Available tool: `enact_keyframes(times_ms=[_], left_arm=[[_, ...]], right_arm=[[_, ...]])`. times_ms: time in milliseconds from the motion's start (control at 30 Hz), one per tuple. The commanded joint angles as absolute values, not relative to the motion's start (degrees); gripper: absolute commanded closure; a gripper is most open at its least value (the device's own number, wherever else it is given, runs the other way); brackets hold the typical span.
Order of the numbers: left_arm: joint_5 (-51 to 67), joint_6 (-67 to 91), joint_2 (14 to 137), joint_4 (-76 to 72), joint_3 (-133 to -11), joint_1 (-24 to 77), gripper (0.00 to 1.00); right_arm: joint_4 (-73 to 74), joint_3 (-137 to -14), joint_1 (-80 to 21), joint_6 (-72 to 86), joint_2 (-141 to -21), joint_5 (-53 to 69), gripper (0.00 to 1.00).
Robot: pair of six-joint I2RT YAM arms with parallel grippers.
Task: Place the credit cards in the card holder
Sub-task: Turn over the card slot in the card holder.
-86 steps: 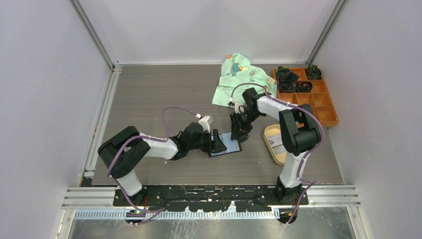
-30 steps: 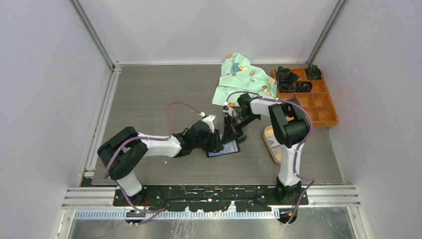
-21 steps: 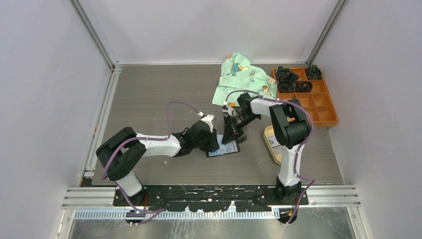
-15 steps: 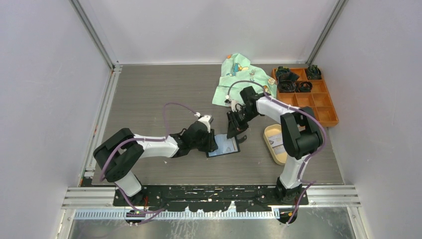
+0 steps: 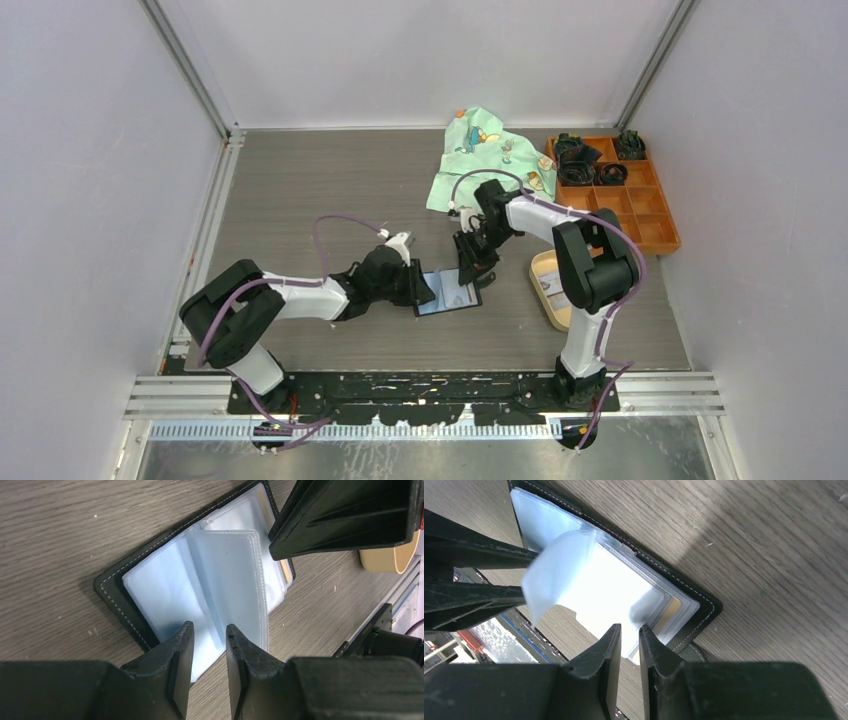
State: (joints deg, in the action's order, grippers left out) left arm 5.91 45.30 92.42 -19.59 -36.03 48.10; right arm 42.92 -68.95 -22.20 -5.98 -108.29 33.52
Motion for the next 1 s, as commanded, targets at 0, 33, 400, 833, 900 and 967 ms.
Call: enact_keyframes(times_ms=[0, 33, 400, 833, 900, 967], left_arm=[[5.91, 46.23, 89.55, -18.97, -33.24, 46.96, 0.68], [5.64, 46.19, 88.77, -18.53, -32.90, 46.86, 0.67], [-2.53, 40.30, 68.77, -4.82, -30.59, 46.49, 0.58], [12.41, 43.97, 76.63, -19.97, -31.68, 46.63, 0.54], [12.74, 44.20, 79.21, -21.51, -32.03, 46.58, 0.54], [12.74, 44.14, 80.96, -22.38, -32.36, 46.54, 0.54]], right_arm=[[43.70, -70.64, -22.97, -6.72, -109.85, 33.43, 0.74], [43.83, -70.68, -23.06, -6.69, -110.06, 33.60, 0.74], [44.09, -71.10, -23.11, -7.11, -108.13, 43.09, 0.80], [43.87, -71.15, -22.76, -6.43, -110.24, 36.78, 0.79], [43.86, -71.19, -22.76, -6.92, -109.82, 32.71, 0.79], [43.87, -71.02, -22.76, -7.76, -108.81, 29.40, 0.79]])
